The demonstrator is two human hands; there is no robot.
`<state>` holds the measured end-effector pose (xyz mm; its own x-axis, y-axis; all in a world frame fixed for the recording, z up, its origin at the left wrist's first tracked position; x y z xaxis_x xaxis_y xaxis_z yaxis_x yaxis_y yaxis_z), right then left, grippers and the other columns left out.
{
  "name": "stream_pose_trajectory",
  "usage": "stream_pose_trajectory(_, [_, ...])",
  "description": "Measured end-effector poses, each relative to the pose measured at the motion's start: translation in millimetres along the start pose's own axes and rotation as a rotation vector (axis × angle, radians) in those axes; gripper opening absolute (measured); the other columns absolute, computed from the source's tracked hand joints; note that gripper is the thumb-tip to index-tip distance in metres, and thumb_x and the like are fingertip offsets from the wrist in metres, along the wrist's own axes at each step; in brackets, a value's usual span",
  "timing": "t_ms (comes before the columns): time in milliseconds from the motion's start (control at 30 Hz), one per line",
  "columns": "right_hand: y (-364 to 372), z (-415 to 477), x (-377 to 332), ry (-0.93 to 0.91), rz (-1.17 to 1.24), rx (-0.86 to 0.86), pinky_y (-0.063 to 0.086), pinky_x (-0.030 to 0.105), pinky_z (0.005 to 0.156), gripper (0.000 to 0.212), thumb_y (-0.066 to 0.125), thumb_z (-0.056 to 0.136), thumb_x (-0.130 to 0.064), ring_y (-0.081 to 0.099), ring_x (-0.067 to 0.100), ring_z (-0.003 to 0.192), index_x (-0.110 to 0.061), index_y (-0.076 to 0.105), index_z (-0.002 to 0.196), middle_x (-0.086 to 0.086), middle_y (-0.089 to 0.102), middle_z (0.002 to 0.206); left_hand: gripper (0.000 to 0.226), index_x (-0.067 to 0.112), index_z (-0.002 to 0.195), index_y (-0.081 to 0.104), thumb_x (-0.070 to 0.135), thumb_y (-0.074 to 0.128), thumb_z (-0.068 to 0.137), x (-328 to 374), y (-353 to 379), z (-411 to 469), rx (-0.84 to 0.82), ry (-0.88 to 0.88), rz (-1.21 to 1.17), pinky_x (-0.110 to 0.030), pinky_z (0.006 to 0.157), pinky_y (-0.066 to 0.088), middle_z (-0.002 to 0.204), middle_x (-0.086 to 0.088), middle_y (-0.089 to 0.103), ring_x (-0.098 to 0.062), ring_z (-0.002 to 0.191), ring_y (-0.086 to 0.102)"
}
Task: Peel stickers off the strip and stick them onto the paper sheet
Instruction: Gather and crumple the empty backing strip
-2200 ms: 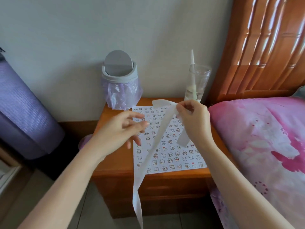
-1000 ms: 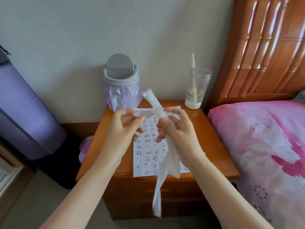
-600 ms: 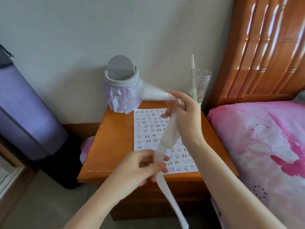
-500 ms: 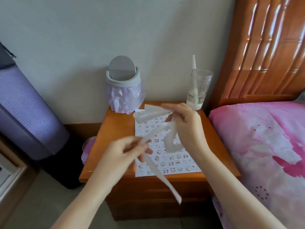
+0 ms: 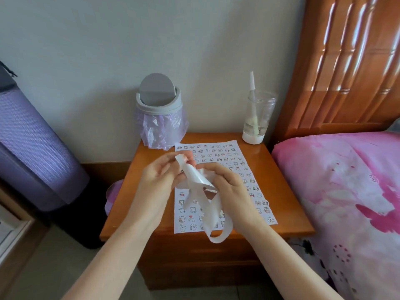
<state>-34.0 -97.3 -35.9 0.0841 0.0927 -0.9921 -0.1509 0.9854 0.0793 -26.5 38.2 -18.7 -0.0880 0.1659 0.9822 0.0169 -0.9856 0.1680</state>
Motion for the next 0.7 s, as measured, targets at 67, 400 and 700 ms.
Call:
stream_pose_trajectory(67, [4, 0, 4, 0.082, 0.185, -0.015, 0.057, 0.034, 0.058, 0.034, 0.036, 0.097, -0.007, 0.067, 0.024, 0.071, -0.012, 0.068, 0.088, 0.011, 0.065, 0.084, 0.023, 0.019, 0.092, 0.073, 0.010, 0.052, 0.093, -1, 5, -3, -0.041, 0.017, 0.010, -0.019, 0.082, 0.053, 0.093, 0.003, 0.074, -0.010, 0.096, 0.068])
stream_pose_trajectory(400, [-2, 6, 18, 0.093, -0.085, -0.007, 0.047, 0.033, 0.062, 0.043, 0.071, 0.073, -0.043, 0.061, 0.021, 0.065, -0.007, 0.059, 0.093, 0.008, 0.064, 0.079, 0.022, 0.029, 0.103, 0.072, 0.032, 0.057, 0.088, -13, 17, -6, -0.211, -0.040, 0.257, -0.026, 0.102, 0.040, 0.105, 0.009, 0.073, 0.000, 0.112, 0.059])
stream_pose_trajectory(700, [0, 6, 19, 0.134, 0.075, -0.093, 0.053, 0.035, 0.071, 0.039, 0.070, 0.078, -0.031, 0.067, 0.024, 0.080, -0.013, 0.059, 0.110, 0.011, 0.065, 0.093, 0.046, 0.031, 0.124, 0.055, 0.005, 0.062, 0.087, 1, 14, -8, -0.211, 0.148, 0.306, -0.014, 0.077, 0.052, 0.117, 0.017, 0.064, -0.004, 0.101, 0.065])
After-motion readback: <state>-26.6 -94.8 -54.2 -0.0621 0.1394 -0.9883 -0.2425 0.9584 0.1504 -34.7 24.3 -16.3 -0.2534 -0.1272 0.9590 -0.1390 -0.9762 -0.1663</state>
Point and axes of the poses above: each hand's wrist, its own z-axis towards the middle knuckle, its own y-axis out of the palm, x = y × z, the point moved 8 cm from there along z, towards the middle knuckle
